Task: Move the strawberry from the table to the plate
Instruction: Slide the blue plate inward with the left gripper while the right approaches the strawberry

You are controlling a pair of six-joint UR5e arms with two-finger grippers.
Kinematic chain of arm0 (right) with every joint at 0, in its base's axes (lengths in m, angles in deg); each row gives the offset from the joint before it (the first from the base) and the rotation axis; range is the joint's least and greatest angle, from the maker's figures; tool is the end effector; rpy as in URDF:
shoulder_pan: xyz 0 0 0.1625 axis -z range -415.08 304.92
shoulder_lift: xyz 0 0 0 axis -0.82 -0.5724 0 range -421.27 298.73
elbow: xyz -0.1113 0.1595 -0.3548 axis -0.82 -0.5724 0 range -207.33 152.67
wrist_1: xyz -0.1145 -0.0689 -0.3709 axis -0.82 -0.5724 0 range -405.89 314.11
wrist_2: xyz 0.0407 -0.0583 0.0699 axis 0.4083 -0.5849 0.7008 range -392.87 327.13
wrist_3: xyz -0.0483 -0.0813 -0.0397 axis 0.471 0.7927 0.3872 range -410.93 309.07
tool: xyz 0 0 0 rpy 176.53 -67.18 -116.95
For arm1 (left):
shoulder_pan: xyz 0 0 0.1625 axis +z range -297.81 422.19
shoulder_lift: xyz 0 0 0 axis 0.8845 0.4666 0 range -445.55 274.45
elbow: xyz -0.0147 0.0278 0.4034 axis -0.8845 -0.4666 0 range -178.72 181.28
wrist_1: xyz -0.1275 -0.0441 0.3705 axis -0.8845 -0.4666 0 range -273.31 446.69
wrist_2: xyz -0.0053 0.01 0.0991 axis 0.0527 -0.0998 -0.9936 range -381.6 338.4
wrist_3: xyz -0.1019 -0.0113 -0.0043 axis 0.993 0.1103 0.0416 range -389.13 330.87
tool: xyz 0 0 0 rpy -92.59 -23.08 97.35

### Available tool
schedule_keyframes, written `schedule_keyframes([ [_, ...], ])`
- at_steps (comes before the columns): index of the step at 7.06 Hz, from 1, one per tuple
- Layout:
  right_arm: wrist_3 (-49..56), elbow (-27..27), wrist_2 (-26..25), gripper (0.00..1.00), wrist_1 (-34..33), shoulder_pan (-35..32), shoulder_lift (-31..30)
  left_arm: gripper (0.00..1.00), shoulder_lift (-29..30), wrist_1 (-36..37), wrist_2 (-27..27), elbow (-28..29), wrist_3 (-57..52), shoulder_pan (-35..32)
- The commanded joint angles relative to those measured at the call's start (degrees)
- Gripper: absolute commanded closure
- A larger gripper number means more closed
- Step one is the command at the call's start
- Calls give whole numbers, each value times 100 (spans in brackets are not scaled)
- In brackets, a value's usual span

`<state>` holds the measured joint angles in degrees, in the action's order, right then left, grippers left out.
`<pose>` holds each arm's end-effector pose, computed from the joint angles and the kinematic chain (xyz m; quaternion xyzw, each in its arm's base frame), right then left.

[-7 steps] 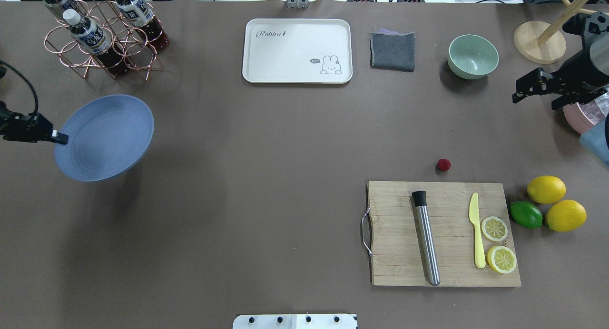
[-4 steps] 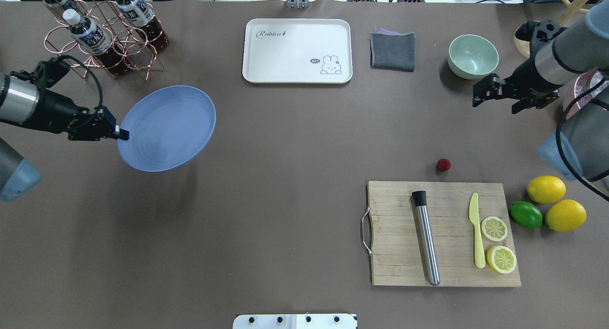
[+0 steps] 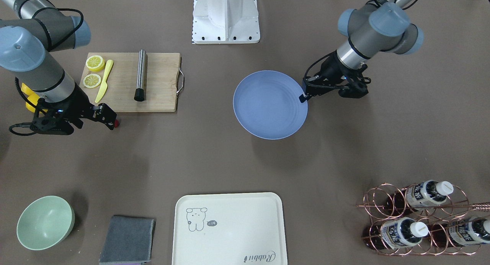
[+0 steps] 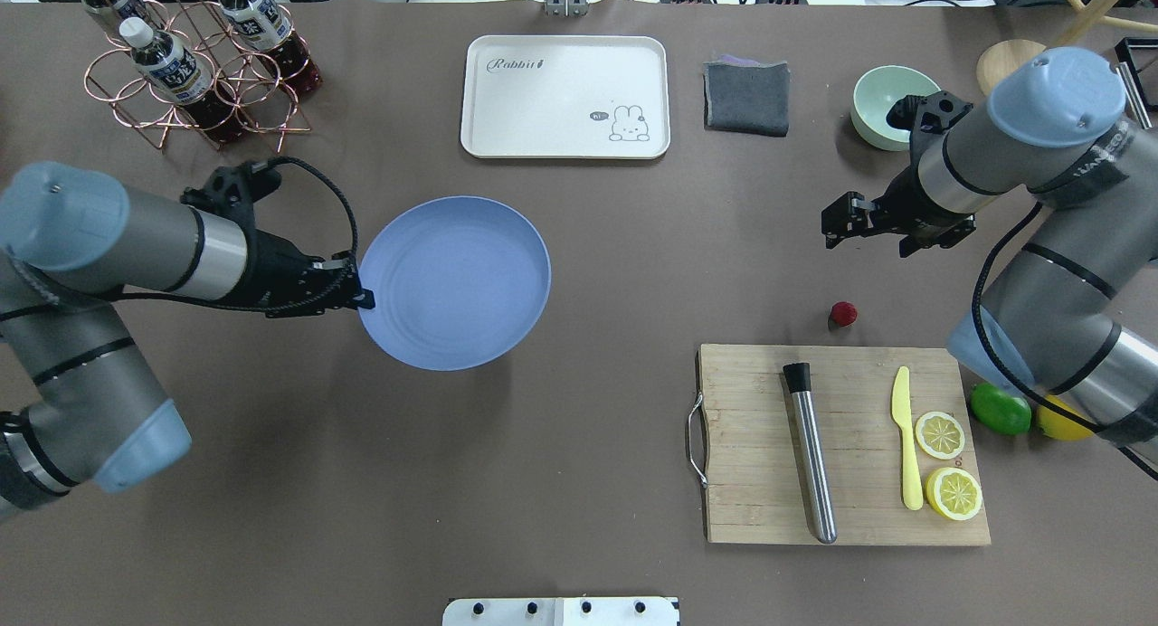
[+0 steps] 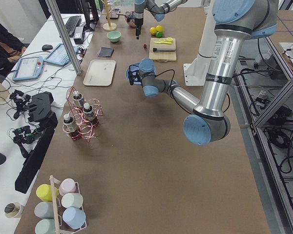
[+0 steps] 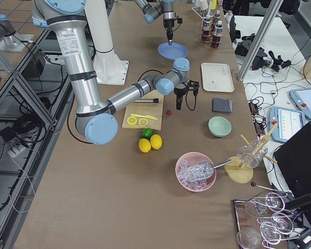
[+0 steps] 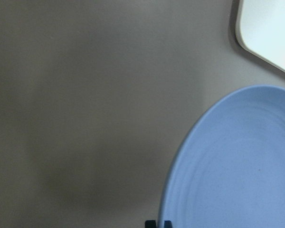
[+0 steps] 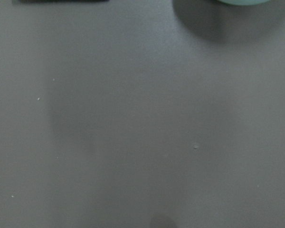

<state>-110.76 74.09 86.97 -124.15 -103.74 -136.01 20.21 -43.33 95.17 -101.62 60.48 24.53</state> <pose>-0.3157 -0.4833 0.3939 0.0141 -0.4000 0.0629 0.9142 0.3878 -0.4093 0.3144 -0.0018 0.5811 -0.1329 0.8029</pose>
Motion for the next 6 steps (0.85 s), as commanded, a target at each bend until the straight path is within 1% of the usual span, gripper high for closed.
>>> schedule_keyframes([
  [1,-258,-52,-294,0,39,469,12,100,436,643,-923,-125,417,626],
  [4,-214,-201,-426,0,39,787,-66,100,481,662,-1348,-169,698,1013],
  [6,-101,-403,-461,0,39,796,-67,100,638,758,-1647,-169,899,1294],
])
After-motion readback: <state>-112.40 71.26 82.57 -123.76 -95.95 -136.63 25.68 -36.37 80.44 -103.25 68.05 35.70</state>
